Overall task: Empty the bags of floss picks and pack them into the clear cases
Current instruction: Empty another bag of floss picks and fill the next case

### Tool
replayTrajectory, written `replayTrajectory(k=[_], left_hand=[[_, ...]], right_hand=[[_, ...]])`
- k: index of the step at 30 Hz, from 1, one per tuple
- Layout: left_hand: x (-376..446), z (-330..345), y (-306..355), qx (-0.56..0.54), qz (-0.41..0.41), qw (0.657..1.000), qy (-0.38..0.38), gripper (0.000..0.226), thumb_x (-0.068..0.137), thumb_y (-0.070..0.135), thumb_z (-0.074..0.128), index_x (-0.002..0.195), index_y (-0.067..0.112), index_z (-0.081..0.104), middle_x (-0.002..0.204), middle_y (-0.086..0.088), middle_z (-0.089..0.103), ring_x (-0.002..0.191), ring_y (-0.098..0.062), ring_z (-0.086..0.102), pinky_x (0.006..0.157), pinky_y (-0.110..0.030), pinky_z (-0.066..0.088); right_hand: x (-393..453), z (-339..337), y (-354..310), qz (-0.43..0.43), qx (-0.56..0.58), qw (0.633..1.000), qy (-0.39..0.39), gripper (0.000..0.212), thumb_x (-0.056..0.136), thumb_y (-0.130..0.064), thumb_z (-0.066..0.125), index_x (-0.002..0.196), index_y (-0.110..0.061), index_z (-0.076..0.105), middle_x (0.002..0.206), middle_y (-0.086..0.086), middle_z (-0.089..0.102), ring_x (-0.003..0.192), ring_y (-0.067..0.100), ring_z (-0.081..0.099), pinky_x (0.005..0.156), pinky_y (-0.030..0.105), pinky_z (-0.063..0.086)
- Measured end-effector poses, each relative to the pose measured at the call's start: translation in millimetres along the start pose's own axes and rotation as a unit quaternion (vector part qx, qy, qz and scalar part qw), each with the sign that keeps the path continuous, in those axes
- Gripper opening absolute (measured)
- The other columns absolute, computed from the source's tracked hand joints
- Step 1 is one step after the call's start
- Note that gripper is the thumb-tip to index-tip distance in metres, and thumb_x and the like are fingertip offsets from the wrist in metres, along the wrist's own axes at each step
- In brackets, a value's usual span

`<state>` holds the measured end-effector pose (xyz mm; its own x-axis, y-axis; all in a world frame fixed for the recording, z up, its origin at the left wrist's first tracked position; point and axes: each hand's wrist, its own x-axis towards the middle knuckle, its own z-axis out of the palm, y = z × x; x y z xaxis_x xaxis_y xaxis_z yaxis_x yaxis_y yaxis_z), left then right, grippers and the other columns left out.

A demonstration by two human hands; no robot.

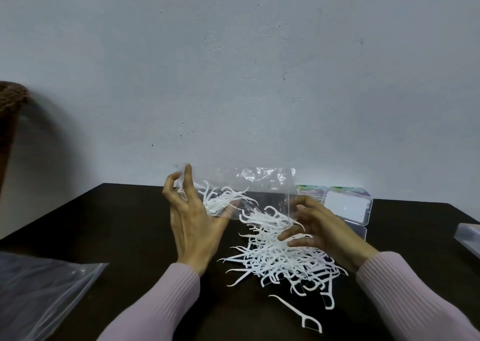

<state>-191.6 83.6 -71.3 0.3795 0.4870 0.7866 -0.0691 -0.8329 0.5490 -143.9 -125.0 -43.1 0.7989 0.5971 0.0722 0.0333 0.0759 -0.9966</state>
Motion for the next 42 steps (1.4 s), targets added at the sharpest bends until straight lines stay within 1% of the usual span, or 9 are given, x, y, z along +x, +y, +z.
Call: replayTrajectory(k=[3, 7, 11, 14, 19, 26, 32, 35, 42], left_hand=[[-0.5, 0.3, 0.7, 0.009, 0.023, 1.000, -0.008, 0.110, 0.059, 0.061, 0.073, 0.144, 0.008, 0.028, 0.133, 0.001, 0.016, 0.090, -0.009, 0.044, 0.093, -0.049, 0.050], [-2.2, 3.0, -3.2, 0.046, 0.081, 0.995, -0.028, 0.110, 0.061, 0.055, 0.076, 0.147, 0.012, 0.022, 0.137, -0.003, 0.015, 0.094, -0.026, 0.060, 0.092, -0.050, 0.050], [-1.1, 2.6, -0.9, 0.049, 0.114, 0.992, -0.026, 0.104, 0.063, 0.063, 0.064, 0.146, 0.016, 0.021, 0.136, -0.004, 0.016, 0.095, -0.028, 0.060, 0.086, -0.048, 0.052], [-2.6, 3.4, 0.9, 0.055, 0.128, 0.990, -0.016, 0.105, 0.061, 0.056, 0.070, 0.145, 0.011, 0.025, 0.135, -0.005, 0.018, 0.098, -0.026, 0.056, 0.085, -0.043, 0.049], [-2.1, 2.0, 3.7, 0.066, 0.130, 0.989, 0.000, 0.106, 0.060, 0.058, 0.072, 0.143, 0.005, 0.031, 0.133, -0.007, 0.021, 0.096, -0.015, 0.047, 0.083, -0.039, 0.048], [-1.9, 3.9, 1.3, 0.073, 0.125, 0.989, -0.012, 0.108, 0.060, 0.055, 0.075, 0.144, 0.006, 0.029, 0.135, -0.006, 0.019, 0.095, -0.025, 0.056, 0.083, -0.042, 0.050], [1.8, 2.0, -4.9, 0.060, 0.105, 0.992, -0.019, 0.101, 0.068, 0.066, 0.057, 0.147, 0.014, 0.021, 0.136, -0.005, 0.015, 0.094, -0.027, 0.060, 0.090, -0.044, 0.047], [3.3, 1.2, -7.1, 0.061, 0.091, 0.994, -0.016, 0.099, 0.069, 0.063, 0.056, 0.147, 0.015, 0.019, 0.137, -0.004, 0.014, 0.096, -0.029, 0.060, 0.092, -0.046, 0.046], [9.4, 0.2, -16.2, 0.084, 0.046, 0.995, 0.003, 0.105, 0.065, 0.045, 0.079, 0.147, 0.013, 0.020, 0.138, -0.005, 0.013, 0.102, -0.031, 0.057, 0.100, -0.046, 0.043]], right_hand=[[1.7, -1.2, 2.6, 0.008, -0.058, 0.998, -0.011, 0.034, 0.099, -0.027, 0.030, 0.105, -0.012, 0.060, 0.112, 0.004, 0.059, 0.063, 0.013, 0.059, 0.056, 0.020, 0.049], [3.5, -3.2, 7.0, 0.034, -0.173, 0.984, -0.029, 0.021, 0.090, -0.025, 0.050, 0.107, -0.017, 0.059, 0.096, 0.000, 0.057, 0.063, 0.007, 0.052, 0.056, 0.016, 0.045], [3.1, -5.3, 9.6, 0.034, -0.309, 0.950, -0.036, 0.035, 0.073, -0.037, 0.069, 0.099, -0.017, 0.056, 0.098, -0.004, 0.059, 0.087, 0.011, 0.057, 0.075, 0.019, 0.049], [2.7, -5.7, 10.6, 0.007, -0.365, 0.929, -0.054, 0.045, 0.057, -0.053, 0.069, 0.088, -0.021, 0.062, 0.101, -0.002, 0.063, 0.084, 0.011, 0.058, 0.080, 0.027, 0.047], [4.8, -4.8, 13.4, -0.006, -0.426, 0.903, -0.050, 0.024, 0.078, -0.037, 0.069, 0.092, -0.021, 0.059, 0.094, -0.018, 0.053, 0.078, -0.003, 0.048, 0.063, 0.009, 0.037], [7.8, -9.9, 17.4, -0.015, -0.449, 0.892, -0.049, 0.028, 0.081, -0.043, 0.064, 0.095, -0.019, 0.060, 0.096, -0.015, 0.054, 0.091, 0.006, 0.054, 0.082, 0.020, 0.044], [4.7, -12.5, 12.0, -0.028, -0.445, 0.895, -0.022, 0.023, 0.088, -0.034, 0.057, 0.105, -0.019, 0.056, 0.107, -0.016, 0.048, 0.097, 0.001, 0.048, 0.076, 0.007, 0.038], [5.1, -11.8, 12.2, -0.036, -0.405, 0.913, -0.023, 0.005, 0.089, -0.030, 0.055, 0.090, -0.026, 0.057, 0.113, -0.012, 0.050, 0.101, 0.003, 0.050, 0.082, 0.012, 0.041], [4.0, -18.7, 10.5, -0.031, -0.459, 0.886, 0.060, 0.008, 0.090, -0.029, 0.057, 0.083, -0.025, 0.056, 0.081, -0.011, 0.057, 0.077, 0.004, 0.053, 0.064, 0.014, 0.038]])
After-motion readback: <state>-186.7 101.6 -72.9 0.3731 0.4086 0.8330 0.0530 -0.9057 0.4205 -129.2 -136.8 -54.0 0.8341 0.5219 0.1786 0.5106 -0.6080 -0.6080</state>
